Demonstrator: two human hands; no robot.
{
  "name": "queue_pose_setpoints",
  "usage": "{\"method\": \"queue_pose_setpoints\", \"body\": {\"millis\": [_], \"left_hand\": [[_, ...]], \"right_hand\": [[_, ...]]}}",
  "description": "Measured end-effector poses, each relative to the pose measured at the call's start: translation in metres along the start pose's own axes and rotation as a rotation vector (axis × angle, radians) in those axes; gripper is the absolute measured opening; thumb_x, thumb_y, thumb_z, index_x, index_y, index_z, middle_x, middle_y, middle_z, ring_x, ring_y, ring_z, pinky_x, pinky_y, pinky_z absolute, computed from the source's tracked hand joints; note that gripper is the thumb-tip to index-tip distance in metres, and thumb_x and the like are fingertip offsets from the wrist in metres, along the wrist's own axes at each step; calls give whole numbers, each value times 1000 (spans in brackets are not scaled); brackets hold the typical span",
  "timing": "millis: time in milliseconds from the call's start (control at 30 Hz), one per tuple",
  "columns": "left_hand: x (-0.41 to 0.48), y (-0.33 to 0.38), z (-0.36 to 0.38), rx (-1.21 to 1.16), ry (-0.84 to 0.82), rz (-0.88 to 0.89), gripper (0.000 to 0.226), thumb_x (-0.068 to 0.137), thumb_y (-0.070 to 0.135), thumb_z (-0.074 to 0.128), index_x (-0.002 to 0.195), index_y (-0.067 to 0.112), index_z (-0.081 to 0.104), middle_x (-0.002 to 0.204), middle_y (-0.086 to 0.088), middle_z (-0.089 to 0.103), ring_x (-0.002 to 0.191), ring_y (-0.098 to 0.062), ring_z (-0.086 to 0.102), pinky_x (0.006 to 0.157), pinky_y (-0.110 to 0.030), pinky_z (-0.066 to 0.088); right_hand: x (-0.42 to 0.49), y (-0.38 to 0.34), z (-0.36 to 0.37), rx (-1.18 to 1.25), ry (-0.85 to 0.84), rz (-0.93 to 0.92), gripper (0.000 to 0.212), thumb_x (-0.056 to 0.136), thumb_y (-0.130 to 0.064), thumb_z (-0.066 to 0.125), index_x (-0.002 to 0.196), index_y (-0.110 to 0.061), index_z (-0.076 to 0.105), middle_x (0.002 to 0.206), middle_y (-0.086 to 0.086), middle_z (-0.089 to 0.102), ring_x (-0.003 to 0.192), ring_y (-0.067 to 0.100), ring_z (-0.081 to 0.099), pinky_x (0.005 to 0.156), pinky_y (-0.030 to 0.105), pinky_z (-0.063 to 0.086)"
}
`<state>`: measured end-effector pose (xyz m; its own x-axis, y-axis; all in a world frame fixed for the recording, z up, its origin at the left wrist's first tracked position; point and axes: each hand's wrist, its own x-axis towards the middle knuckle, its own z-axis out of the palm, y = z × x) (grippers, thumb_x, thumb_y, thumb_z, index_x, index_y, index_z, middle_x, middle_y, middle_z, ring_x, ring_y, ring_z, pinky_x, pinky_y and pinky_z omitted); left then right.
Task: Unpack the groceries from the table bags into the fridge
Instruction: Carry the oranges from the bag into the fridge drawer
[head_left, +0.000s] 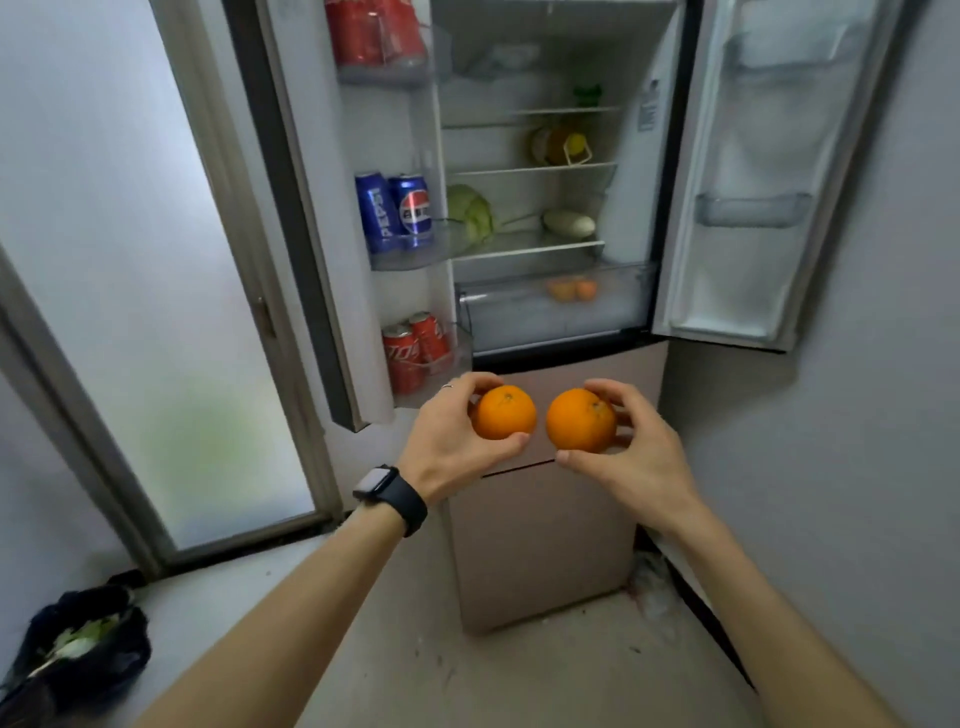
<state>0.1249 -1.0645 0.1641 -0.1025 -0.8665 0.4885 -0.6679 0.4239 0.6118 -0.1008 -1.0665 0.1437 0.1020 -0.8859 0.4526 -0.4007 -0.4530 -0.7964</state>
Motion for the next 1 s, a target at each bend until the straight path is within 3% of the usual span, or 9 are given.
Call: {"method": "queue_pose_setpoints", "body": {"millis": [233, 400, 600, 1000], "left_hand": [[127, 12, 53, -21, 86, 83, 61, 73, 37, 85, 126, 26, 57, 118, 8, 58, 101, -5, 56, 75, -5, 43], [209, 14, 86, -56, 136, 80, 59, 73, 35, 85, 125, 27, 58, 116, 10, 57, 96, 6, 53, 73, 0, 40], [300, 9, 113, -35, 174, 81, 59, 72, 39, 85, 124, 29, 59, 117, 8, 60, 99, -5, 57, 73, -9, 41], [416, -47, 152, 54, 257, -31, 59, 68, 39, 88, 120, 31, 62, 110, 9, 62, 98, -11, 60, 84, -29, 53]], "right_hand": [[107, 42, -60, -12, 114, -81, 80, 65, -24, 93, 128, -44, 48, 128, -12, 53, 109, 5, 55, 82, 15, 45], [185, 75, -95, -3, 157, -96, 79, 67, -29, 92, 128, -48, 45, 130, -12, 50, 113, 7, 54, 86, 21, 50], [272, 109, -129, 17, 139, -97, 80, 67, -27, 92, 130, -46, 46, 129, -16, 50, 114, 9, 55, 94, 34, 54], [409, 178, -130, 85, 69, -93, 76, 72, -25, 89, 130, -45, 45, 131, -11, 49, 107, 3, 54, 84, 19, 46]]}}
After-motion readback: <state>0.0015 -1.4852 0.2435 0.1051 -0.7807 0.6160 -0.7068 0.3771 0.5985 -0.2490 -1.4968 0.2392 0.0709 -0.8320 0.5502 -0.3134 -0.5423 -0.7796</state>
